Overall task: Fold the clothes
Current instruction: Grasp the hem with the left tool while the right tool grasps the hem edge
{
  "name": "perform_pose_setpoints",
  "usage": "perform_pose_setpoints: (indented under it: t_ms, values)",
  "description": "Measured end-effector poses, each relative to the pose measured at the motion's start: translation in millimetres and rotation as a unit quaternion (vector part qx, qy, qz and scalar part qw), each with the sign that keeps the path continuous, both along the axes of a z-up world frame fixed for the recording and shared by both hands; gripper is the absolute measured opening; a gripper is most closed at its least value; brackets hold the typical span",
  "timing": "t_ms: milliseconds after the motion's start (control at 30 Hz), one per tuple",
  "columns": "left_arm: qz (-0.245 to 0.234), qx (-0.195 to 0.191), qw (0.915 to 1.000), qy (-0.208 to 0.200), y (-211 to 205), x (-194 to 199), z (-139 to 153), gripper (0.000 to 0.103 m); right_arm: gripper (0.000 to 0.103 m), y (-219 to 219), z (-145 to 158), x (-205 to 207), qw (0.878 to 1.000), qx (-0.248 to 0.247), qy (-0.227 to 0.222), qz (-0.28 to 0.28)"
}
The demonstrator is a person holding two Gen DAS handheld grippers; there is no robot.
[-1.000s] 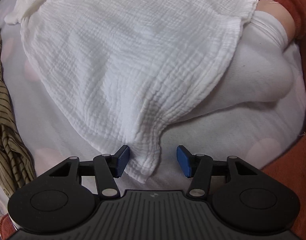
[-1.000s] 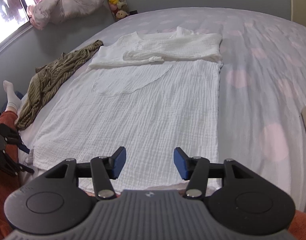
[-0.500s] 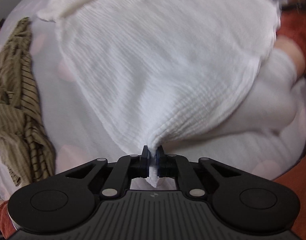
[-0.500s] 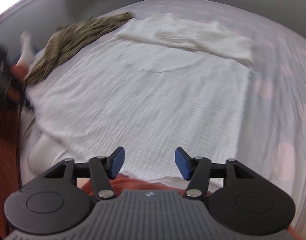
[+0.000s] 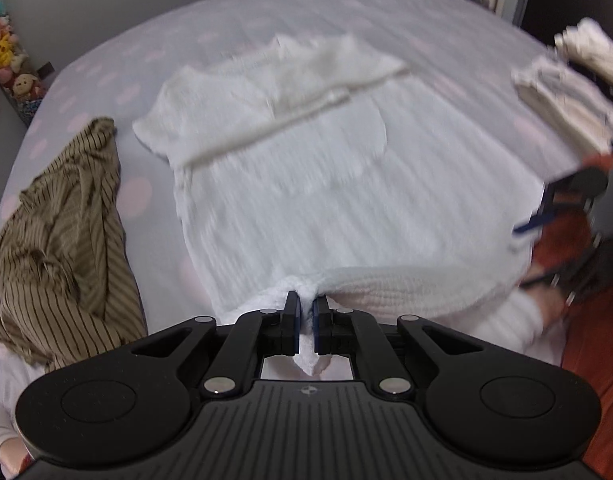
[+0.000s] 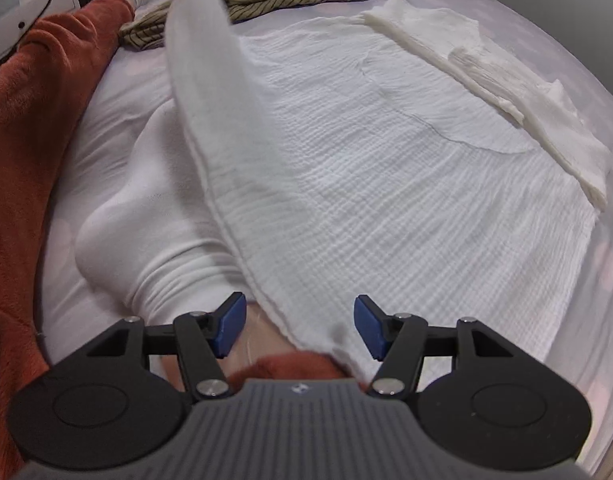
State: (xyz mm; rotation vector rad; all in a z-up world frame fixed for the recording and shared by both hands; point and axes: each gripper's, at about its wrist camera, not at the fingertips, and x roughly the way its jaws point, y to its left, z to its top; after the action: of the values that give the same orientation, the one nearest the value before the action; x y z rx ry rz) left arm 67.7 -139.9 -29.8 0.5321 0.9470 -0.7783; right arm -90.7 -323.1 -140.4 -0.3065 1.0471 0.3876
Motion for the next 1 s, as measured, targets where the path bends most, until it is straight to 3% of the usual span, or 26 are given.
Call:
perform_pose_setpoints:
  t_ms: [100, 200, 400, 500, 600, 733, 867, 933, 1000]
  values:
    - [0.011, -0.018, 0.9998, -0.008, -3.9, 7.7, 11.0, 0.004, 0.059, 1.4, -7.0, 9.0, 0.999, -0.043, 0.008, -0.001]
    - [0.021, -0.026, 0.9993, -0.015, -5.4, 14.8, 19.0, 0.004, 0.047, -8.0, -11.9, 15.1, 0.996, -0.091, 0.02, -0.002]
    - [0.03, -0.036, 0.9987, -0.017, -1.2, 22.7, 24.6, 0.004, 0.044, -54.3, 5.3, 7.5, 0.994, -0.091, 0.03, -0.045]
    - [0.033, -0.04, 0.9984, -0.019, 1.3, 22.1, 24.3, 0.004, 0.038, -70.3, 14.1, 2.1, 0.994, -0.09, 0.027, -0.062]
    - [0.039, -0.042, 0.9981, -0.023, 4.8, 22.2, 24.1, 0.004, 0.023, -82.9, 16.2, -2.5, 0.993, -0.086, 0.034, -0.075]
    - [0.045, -0.044, 0.9978, -0.022, 7.7, 22.5, 23.7, 0.004, 0.023, -94.4, 14.7, -5.4, 0.994, -0.04, 0.039, -0.096]
    - [0.045, -0.042, 0.9978, -0.025, 9.7, 20.7, 24.8, 0.004, 0.025, -91.1, 12.5, 0.5, 0.995, -0.035, 0.049, -0.075]
    - [0.046, -0.043, 0.9977, -0.026, 10.8, 20.1, 24.7, 0.004, 0.031, -86.7, 10.7, 5.3, 0.996, -0.046, 0.058, -0.053]
    - [0.048, -0.041, 0.9977, -0.027, 11.6, 19.8, 23.8, 0.004, 0.044, -85.4, 7.7, 13.2, 0.995, -0.057, 0.073, -0.034]
